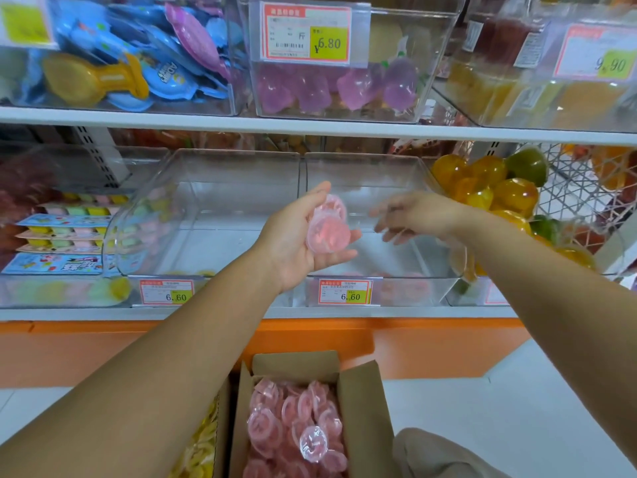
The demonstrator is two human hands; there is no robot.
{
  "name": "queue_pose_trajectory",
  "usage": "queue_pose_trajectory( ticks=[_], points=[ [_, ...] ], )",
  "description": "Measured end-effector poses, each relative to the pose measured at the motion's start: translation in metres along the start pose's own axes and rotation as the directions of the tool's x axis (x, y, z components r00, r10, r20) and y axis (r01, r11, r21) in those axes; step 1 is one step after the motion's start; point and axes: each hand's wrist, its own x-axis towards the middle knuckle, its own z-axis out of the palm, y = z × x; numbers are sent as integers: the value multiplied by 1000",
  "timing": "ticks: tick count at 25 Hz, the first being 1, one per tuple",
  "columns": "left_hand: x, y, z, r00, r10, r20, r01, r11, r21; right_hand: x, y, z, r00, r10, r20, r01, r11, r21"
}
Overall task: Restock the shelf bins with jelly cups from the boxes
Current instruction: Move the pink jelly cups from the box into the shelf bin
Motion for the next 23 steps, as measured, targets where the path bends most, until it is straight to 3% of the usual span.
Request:
queue_pose_trajectory(
  ticks=[1,2,6,9,11,13,18,20,23],
  points=[
    [0,1,-1,1000,-24,20,23,999,35,-13,-15,-1,997,-78,13,72,965,254],
    [1,2,-3,998,-49,47,45,996,76,-23,-27,1,988,-150,27,130,921,368],
    [0,5,-4,989,-68,130,35,970,242,-32,-54,26,949,-316,25,300,921,248],
    [-5,11,-7,995,-23,96,-3,965,262,-15,-53,31,952,-289,-103,307,882,357],
    [-4,21,-20,998,62,8,-62,980,190,5,-43,27,968,-154,-200,230,862,452],
    [-3,34,-37,993,114,-14,-112,988,102,29,-29,33,970,34,-241,62,924,378],
    [-5,39,-63,997,76,11,-76,997,13,76,-13,88,946,316,-72,-303,941,147],
    [-5,38,-68,997,75,28,-75,997,0,81,-13,100,929,370,-14,-369,928,55],
    [-5,38,-71,993,122,1,-122,992,21,77,-9,103,913,407,16,-407,910,76]
  ],
)
